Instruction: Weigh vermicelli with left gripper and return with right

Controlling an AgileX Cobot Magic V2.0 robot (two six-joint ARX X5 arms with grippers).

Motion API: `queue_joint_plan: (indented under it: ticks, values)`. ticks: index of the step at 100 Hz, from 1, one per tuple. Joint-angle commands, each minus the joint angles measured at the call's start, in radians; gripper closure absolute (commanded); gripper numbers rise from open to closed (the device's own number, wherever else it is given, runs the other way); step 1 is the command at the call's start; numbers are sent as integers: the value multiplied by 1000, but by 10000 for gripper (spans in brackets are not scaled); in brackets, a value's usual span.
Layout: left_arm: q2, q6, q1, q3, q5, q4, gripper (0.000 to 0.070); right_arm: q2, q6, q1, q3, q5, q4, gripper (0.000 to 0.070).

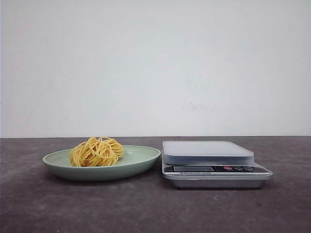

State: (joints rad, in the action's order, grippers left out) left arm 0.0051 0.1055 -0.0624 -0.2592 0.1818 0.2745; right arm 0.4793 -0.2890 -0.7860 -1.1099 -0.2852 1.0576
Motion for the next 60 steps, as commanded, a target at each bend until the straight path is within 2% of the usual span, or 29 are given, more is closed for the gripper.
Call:
queue_joint_plan:
  ticks: [1, 42, 60]
  values:
    - [-2, -18, 5, 42, -12, -46, 688, 2, -10, -10, -14, -3, -11, 693]
    - [-2, -41, 6, 186, -39, -185, 688, 2, -10, -10, -14, -3, -11, 693]
    - [-2, -40, 6, 236, -88, -193, 688, 2, -10, -10, -14, -3, -11, 693]
